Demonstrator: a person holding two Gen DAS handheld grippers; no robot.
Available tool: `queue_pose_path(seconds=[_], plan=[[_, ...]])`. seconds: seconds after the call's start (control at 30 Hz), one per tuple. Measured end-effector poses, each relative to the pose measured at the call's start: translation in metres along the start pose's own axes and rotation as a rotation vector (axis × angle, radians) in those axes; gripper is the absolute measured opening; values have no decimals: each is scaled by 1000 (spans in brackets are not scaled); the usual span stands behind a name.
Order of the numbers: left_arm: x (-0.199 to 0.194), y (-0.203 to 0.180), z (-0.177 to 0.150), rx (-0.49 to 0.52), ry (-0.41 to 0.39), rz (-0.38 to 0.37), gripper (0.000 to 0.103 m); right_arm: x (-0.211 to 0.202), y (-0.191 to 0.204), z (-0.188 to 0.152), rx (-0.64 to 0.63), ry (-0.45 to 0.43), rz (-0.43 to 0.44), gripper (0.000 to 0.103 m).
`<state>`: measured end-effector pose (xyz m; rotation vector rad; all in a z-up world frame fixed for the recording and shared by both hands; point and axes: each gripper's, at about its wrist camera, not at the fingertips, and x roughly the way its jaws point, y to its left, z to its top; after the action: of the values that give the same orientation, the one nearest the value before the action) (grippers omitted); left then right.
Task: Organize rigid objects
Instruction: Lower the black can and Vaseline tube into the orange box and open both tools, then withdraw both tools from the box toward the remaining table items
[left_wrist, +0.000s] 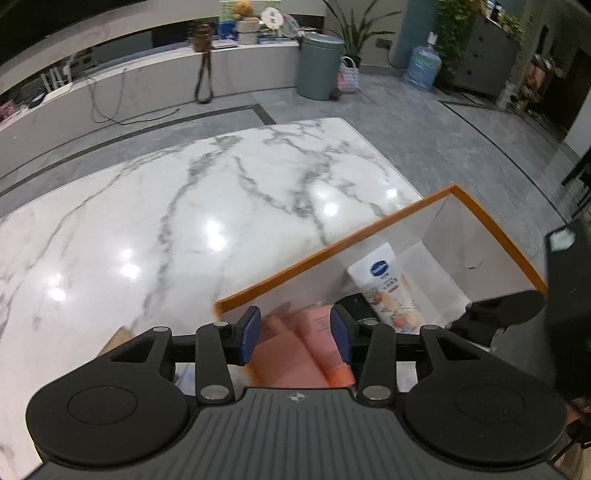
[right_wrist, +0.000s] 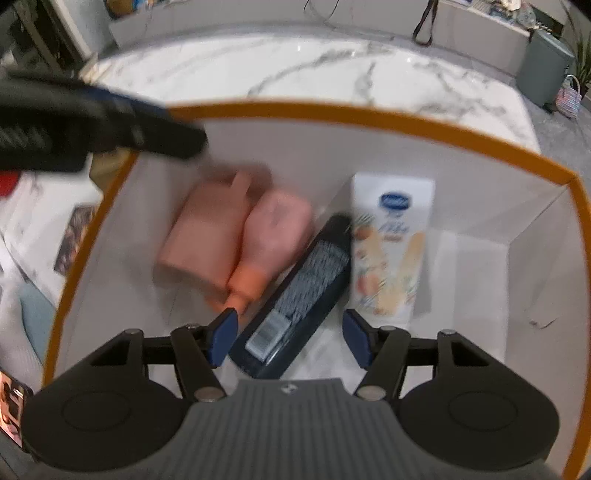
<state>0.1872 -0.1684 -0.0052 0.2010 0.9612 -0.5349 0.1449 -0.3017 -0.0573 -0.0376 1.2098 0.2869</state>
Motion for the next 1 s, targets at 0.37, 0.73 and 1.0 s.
queue_pose_path(seconds=[0.37,0.73,1.0], plan=[[-19,40,-27,-57,-3,83,50,16,21,9,-83,89,-129,30],[-35,57,-44,-75,-7,93,50,21,37,19,-211,26,-254,18],[-49,61,-54,-65,-9,92,49,-7,49,17,-180,-50,-240,20]])
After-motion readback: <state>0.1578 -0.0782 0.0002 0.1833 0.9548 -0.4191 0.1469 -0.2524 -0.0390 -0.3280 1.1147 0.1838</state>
